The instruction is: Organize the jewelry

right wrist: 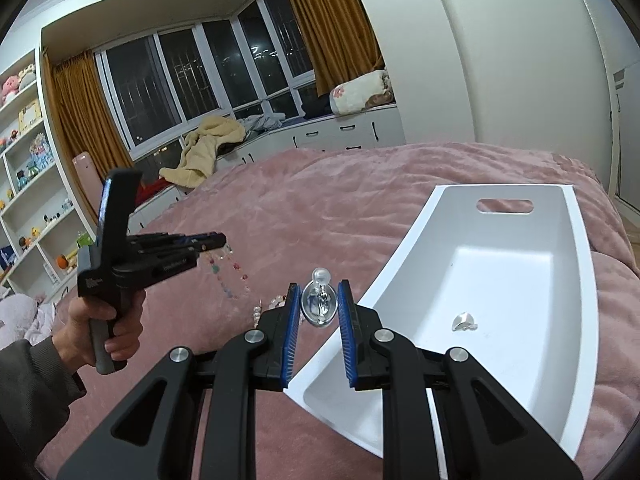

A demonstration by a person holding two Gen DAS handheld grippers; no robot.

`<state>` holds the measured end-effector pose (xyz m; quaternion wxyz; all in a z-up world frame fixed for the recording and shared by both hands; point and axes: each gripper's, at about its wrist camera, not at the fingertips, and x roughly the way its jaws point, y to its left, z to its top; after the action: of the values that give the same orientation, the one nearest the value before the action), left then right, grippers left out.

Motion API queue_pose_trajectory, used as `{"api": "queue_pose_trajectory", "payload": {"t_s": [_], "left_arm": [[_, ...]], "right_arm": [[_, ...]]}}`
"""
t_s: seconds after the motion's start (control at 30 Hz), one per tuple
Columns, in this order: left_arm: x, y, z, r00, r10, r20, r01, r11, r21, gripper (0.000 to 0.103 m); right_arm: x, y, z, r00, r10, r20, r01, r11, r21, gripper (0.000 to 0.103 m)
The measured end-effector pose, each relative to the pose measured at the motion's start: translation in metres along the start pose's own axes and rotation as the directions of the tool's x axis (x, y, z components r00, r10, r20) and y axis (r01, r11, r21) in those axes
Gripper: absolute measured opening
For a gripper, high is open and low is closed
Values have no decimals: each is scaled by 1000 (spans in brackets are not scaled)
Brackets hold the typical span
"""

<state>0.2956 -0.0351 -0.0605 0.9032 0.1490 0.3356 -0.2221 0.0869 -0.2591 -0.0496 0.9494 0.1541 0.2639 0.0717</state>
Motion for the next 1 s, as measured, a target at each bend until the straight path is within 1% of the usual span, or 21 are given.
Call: {"api": "queue_pose_trajectory", "payload": {"t_s": [0.2,0.37,0.5,0.63,0.7,0.73,0.8,0.87,0.93,1.0], "left_arm": [[-26,-23,36,998,-24,59,22,999,33,15],[-44,-52,66,991,-91,100,84,994,63,15],[-47,-86,82,984,-135,113,123,986,108,15],[-45,-122,93,977,-181,110,164,975,147,15],[-40,-140,96,973,-206,105,188,969,161,15],[-38,-148,96,971,-218,99,200,966,166,15],[-30,-167,96,966,-244,84,227,958,176,15],[-23,-183,95,962,-264,67,249,951,183,15],[-15,-196,93,959,-278,50,265,946,184,15],[-2,-208,90,957,-290,22,282,942,184,15]], "right_arm": [[-14,-10,13,999,-23,32,23,1000,7,20],[-30,-30,25,996,-67,58,66,998,10,20],[-45,-51,32,991,-109,74,107,994,23,20],[-52,-71,31,987,-145,64,142,989,41,20],[-54,-80,30,989,-139,53,135,988,75,20],[-55,-81,29,988,-146,51,142,987,73,20],[-55,-84,28,986,-165,35,162,984,75,20],[-49,-86,26,985,-173,-5,172,981,89,20],[-36,-92,22,981,-182,-67,188,976,109,20],[-21,-105,17,972,-179,-151,202,967,158,20]]}}
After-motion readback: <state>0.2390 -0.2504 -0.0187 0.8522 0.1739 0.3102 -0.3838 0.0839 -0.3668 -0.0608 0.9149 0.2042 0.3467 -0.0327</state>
